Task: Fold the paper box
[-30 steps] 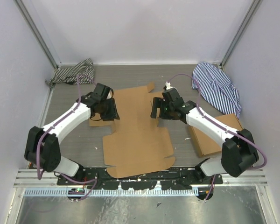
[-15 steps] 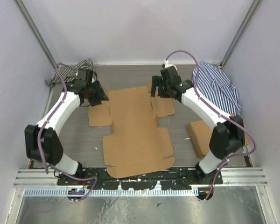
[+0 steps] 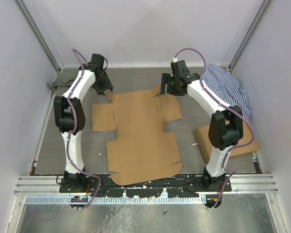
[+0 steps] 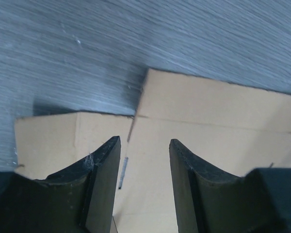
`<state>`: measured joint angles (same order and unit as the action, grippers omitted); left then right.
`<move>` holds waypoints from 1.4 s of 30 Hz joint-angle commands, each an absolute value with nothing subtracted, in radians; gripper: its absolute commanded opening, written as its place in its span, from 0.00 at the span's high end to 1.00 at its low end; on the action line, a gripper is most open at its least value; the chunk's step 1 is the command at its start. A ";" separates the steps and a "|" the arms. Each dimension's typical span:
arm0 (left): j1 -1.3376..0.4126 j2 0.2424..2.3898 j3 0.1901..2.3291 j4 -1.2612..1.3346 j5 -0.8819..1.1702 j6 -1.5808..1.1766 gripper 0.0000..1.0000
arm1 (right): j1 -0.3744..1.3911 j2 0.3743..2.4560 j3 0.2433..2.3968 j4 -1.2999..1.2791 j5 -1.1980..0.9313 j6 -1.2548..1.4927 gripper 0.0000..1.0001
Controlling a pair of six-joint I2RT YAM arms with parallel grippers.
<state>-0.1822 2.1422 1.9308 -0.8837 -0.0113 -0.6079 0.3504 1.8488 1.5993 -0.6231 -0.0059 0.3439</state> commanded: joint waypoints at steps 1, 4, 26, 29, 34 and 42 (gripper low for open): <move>-0.160 2.216 2.087 -1.029 -0.083 -0.569 0.49 | 0.358 1.809 1.623 -0.612 -0.036 0.313 0.21; -0.145 2.256 2.136 -1.045 -0.079 -0.566 0.48 | 0.357 1.799 1.614 -0.615 -0.034 0.307 0.21; -0.135 2.352 2.139 -0.957 0.062 -0.569 0.51 | 0.355 1.791 1.581 -0.624 -0.054 0.310 0.21; -0.135 2.375 2.164 -0.951 0.071 -0.574 0.57 | 0.355 1.790 1.581 -0.628 -0.046 0.309 0.21; -0.135 2.399 2.198 -0.931 0.120 -0.568 0.93 | 0.353 1.803 1.593 -0.638 -0.041 0.310 0.21; -0.136 2.271 2.092 -0.836 0.210 -0.515 1.00 | 0.291 1.835 1.661 -0.634 -0.120 0.311 0.22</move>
<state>-0.1352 2.3867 2.1632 -0.9234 0.1402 -0.5488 0.3313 1.8462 1.5848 -0.6540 -0.0723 0.3164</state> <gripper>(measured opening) 0.012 0.789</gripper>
